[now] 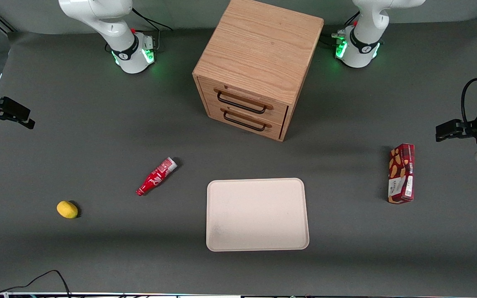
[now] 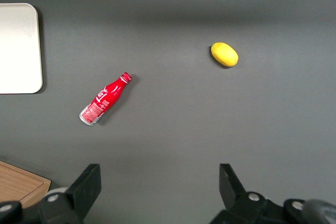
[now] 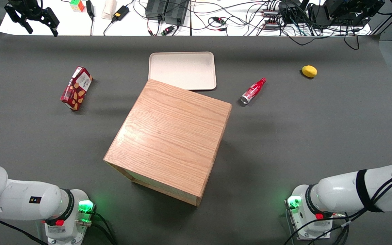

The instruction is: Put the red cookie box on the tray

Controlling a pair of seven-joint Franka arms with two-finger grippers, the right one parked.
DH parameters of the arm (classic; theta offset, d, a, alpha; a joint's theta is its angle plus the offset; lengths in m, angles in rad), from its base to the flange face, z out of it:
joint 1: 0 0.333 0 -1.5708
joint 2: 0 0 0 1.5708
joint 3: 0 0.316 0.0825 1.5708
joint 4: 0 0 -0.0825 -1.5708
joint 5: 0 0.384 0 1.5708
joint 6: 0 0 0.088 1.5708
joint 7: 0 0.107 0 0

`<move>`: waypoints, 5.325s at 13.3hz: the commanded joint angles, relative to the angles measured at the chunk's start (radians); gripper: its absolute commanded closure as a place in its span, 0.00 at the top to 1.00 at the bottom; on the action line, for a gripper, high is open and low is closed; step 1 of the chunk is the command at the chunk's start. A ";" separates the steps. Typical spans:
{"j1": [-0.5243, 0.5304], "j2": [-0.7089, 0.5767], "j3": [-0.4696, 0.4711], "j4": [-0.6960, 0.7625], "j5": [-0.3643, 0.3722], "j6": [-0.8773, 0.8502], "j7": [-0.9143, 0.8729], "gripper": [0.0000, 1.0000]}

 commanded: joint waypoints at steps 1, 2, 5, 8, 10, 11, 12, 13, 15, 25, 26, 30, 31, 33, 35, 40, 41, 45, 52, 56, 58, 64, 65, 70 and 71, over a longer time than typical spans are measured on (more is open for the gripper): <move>-0.012 0.004 0.012 0.022 -0.012 -0.024 -0.010 1.00; -0.010 0.005 0.012 0.022 -0.020 -0.019 -0.011 1.00; -0.006 0.007 0.018 0.016 -0.040 -0.013 -0.003 1.00; 0.004 0.007 0.019 -0.010 -0.038 0.004 0.073 1.00; 0.010 0.007 0.019 -0.049 -0.038 0.057 0.075 1.00; 0.019 0.013 0.019 -0.072 -0.037 0.099 0.075 1.00; 0.024 0.019 0.019 -0.102 -0.037 0.149 0.076 1.00; 0.030 0.030 0.019 -0.134 -0.037 0.207 0.078 1.00; 0.048 0.045 0.019 -0.243 -0.038 0.364 0.112 1.00; 0.077 0.155 0.016 -0.578 -0.081 0.904 0.182 1.00; 0.077 0.174 0.016 -0.584 -0.109 0.927 0.208 1.00; 0.077 0.218 0.016 -0.587 -0.120 0.973 0.219 1.00; 0.077 0.221 0.016 -0.601 -0.120 0.999 0.219 1.00; 0.077 0.221 0.013 -0.609 -0.120 1.010 0.219 1.00; 0.077 0.221 0.013 -0.610 -0.120 1.012 0.219 0.97; 0.077 0.217 0.013 -0.615 -0.120 1.012 0.221 0.00; 0.079 0.217 0.013 -0.615 -0.120 1.012 0.221 0.00; 0.077 0.217 0.013 -0.613 -0.120 1.010 0.221 0.00; 0.060 0.080 0.009 -0.390 -0.117 0.565 0.199 0.00; 0.054 0.056 0.009 -0.059 -0.103 0.131 0.188 0.00; 0.051 0.066 0.009 0.096 -0.103 -0.021 0.184 0.00; -0.192 0.175 -0.001 0.262 -0.092 -0.042 -0.208 0.00; -0.238 0.227 -0.001 0.320 -0.090 -0.033 -0.288 0.00; -0.400 0.473 -0.001 0.505 -0.094 0.120 -0.580 0.00; -0.420 0.512 -0.001 0.505 -0.092 0.187 -0.601 0.00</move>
